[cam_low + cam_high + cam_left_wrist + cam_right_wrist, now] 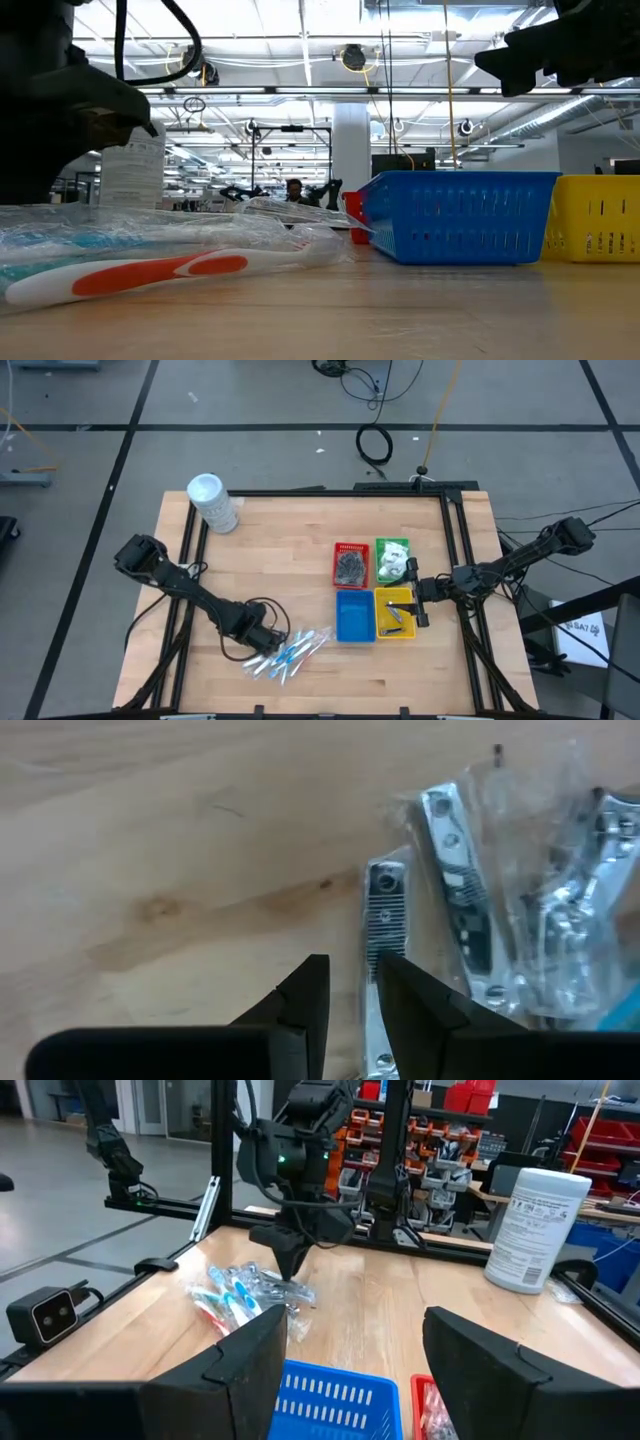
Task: Pick & Place Travel size toiletries
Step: Put the silver nail cutter into the yellow bin
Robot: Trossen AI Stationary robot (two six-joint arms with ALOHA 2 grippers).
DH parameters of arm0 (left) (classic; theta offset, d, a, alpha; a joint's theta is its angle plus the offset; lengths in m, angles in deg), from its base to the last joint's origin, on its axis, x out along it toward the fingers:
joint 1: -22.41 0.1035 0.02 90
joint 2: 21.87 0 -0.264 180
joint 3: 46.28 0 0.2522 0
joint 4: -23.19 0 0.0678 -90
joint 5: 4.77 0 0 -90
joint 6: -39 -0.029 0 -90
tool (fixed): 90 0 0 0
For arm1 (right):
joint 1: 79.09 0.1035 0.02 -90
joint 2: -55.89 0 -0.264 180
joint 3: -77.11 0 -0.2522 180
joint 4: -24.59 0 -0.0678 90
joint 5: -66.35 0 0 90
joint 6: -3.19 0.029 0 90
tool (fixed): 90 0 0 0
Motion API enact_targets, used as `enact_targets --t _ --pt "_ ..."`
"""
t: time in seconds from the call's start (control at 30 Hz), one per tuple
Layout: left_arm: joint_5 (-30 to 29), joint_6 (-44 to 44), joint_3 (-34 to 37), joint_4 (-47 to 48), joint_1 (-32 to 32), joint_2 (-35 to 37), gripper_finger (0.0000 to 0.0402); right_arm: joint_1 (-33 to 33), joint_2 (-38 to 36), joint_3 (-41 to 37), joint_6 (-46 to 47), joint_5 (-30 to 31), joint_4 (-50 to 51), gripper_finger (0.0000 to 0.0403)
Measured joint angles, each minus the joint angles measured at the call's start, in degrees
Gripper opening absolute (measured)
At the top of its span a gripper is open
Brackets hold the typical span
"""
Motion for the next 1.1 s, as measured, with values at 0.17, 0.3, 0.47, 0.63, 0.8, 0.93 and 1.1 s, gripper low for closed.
enact_targets --t 0.17,0.3,0.47,0.63,0.8,0.93,1.1 --pt "-1.73 -0.18 0.22 -1.59 0.17 -0.53 0.0089 0.00 0.00 -0.02 -0.07 0.00 0.11 0.0221" --pt "-5.58 -0.54 0.30 -1.91 0.17 -0.51 0.0088 0.00 0.05 -0.04 -0.11 -0.02 0.65 0.0221" --pt "-8.40 -6.87 0.30 -3.18 0.24 -0.56 0.0088 0.00 0.03 -0.04 -0.07 0.01 1.31 0.0222" --pt "-8.80 -9.07 0.30 -2.65 0.22 -0.55 0.0087 0.00 0.04 -0.04 -0.09 0.01 1.32 0.0221" --pt "-8.83 -9.01 0.26 0.17 0.24 -0.53 0.0035 0.00 0.05 -0.04 -0.12 0.03 1.30 0.0222" --pt "-8.86 -8.27 0.19 2.36 0.46 -0.44 0.0014 -0.01 0.05 -0.04 -0.07 0.05 1.30 0.0221" --pt "-11.85 -15.15 -0.31 2.89 2.31 0.91 0.0008 -0.14 0.04 -0.04 -0.46 0.29 0.75 0.0221"
